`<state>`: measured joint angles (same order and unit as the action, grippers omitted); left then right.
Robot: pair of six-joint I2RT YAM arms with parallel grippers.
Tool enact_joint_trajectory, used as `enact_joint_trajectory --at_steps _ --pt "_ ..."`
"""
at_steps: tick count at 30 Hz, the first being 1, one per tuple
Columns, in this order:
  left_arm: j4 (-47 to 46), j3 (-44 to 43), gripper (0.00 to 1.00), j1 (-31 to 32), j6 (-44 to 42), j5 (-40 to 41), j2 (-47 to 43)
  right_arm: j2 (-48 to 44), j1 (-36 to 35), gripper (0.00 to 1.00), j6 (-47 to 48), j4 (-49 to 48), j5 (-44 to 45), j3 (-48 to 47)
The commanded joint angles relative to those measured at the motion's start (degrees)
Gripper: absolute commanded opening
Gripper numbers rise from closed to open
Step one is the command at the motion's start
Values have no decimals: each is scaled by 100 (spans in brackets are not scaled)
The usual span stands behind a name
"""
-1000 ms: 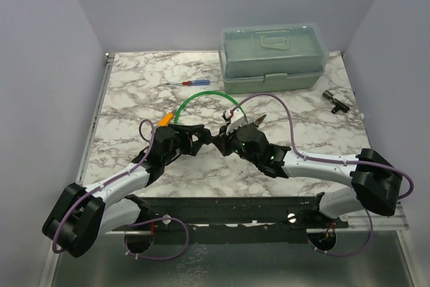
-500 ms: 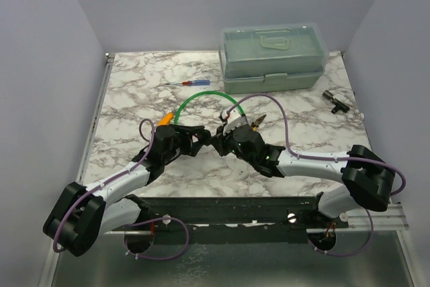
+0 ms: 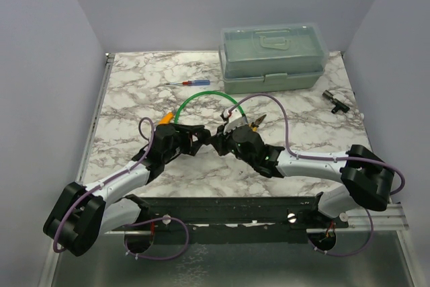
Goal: Unlock with the key
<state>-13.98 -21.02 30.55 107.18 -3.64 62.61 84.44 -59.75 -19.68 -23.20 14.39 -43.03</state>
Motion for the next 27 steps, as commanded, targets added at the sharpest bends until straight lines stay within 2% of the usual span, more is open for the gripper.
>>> enact_joint_trajectory --at_steps 1,27 --pt "-819 -399 0 140 -170 -796 -121 118 -29 0 -503 -253 236 22" --pt "-817 -798 0 399 -586 -875 -169 -125 119 0 -1964 -556 125 138"
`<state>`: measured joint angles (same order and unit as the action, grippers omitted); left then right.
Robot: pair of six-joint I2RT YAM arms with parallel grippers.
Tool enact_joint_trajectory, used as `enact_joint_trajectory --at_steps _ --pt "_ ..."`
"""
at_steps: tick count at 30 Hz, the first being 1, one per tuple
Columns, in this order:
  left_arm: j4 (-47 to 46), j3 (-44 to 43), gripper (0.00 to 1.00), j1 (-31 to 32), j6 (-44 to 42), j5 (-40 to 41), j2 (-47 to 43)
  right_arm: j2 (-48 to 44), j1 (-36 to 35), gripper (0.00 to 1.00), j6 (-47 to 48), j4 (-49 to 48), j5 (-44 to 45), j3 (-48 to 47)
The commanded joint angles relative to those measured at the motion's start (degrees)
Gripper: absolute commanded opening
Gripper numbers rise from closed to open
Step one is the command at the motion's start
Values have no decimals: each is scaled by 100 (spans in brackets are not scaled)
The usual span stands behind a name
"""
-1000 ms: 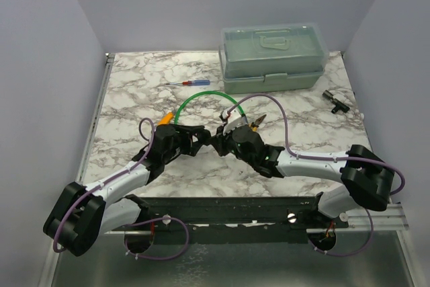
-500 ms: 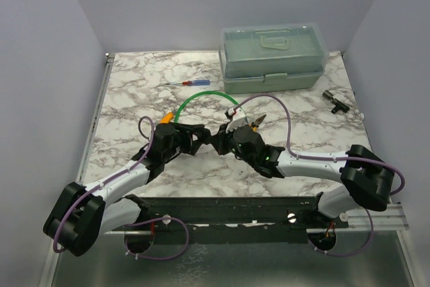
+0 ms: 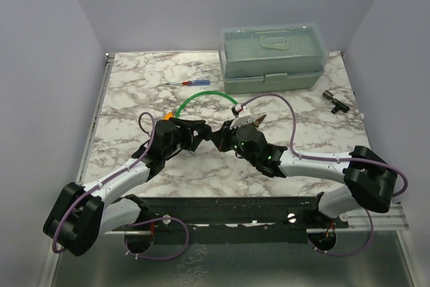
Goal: Unlock with the key
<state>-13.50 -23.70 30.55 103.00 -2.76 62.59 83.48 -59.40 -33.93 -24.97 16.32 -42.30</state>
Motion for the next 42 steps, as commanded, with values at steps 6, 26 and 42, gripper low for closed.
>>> enact_joint_trajectory --at_steps 6,26,42 --pt "-865 -706 0 551 -360 -955 -177 -208 252 0 -957 -634 -272 270" --pt "-898 -1303 0 1332 -1152 -740 76 -1090 598 0 -1814 -816 -460 598" --pt "-1044 -1420 0 1594 -1413 -606 74 -1627 920 0 -2603 -1126 -1006 979"
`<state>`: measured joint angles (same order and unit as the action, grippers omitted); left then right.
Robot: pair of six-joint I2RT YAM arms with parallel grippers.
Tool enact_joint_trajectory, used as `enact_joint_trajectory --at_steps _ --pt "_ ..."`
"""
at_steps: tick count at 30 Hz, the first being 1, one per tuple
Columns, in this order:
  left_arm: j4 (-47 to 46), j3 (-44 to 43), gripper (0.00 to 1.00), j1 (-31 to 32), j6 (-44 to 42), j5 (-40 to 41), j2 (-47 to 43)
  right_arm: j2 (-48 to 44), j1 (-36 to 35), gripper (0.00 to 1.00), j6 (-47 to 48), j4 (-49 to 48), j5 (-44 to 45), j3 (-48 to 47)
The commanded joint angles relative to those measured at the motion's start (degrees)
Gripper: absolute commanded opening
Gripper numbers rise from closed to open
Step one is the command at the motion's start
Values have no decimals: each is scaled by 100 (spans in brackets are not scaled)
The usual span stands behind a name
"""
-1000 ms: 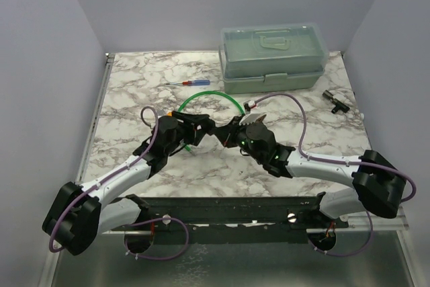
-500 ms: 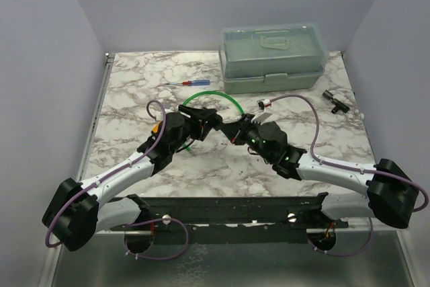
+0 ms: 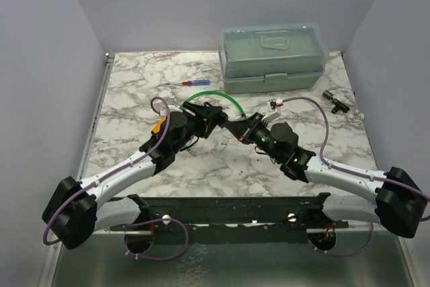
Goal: Unlock with the key
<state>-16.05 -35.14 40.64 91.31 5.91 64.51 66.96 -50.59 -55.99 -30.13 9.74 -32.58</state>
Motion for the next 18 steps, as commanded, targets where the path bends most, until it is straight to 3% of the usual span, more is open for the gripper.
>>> enact_joint_trajectory --at_steps 1,9,15,18 --pt "-804 -267 0 593 -261 -1456 -129 13 55 0 -441 -685 -406 41" --pt "-1157 -21 0 620 -475 -1317 -328 -69 326 0 -1143 -1110 -1228 300" --pt "-1099 256 0 620 -503 -987 -581 -251 348 1 -604 -102 -1229 108" --pt "-873 343 0 614 -472 -796 -707 -396 348 12 -155 376 -1355 34"
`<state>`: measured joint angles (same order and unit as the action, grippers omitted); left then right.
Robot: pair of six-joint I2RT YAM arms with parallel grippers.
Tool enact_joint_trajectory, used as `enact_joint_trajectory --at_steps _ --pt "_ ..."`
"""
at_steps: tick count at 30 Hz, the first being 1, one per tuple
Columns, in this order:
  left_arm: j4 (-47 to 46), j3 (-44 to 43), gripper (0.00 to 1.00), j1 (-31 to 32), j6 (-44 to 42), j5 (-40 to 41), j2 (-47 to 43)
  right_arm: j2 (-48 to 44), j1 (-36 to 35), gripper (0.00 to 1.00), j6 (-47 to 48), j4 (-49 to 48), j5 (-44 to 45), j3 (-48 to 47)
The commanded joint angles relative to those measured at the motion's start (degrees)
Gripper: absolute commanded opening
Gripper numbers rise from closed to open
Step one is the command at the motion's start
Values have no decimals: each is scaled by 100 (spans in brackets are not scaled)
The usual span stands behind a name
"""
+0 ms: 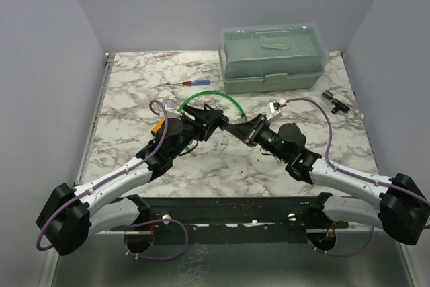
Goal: Unlock with the key
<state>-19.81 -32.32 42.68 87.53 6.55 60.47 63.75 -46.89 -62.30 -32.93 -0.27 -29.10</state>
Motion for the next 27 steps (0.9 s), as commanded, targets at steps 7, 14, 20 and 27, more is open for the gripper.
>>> enact_joint_trajectory --at_steps 7,14,20,27 --pt "595 -131 0 398 -180 -339 -483 -492 -22 62 2454 2173 -1003 -875" --pt "1085 -299 0 388 -286 -173 -396 -572 -22 81 3890 3787 -1179 -1574" --pt "1078 -375 0 385 -223 -297 -267 -392 -22 81 4256 4162 -982 -1801" --pt "1062 -413 0 386 -217 -336 -240 -207 -22 81 4393 4051 -1006 -1845"
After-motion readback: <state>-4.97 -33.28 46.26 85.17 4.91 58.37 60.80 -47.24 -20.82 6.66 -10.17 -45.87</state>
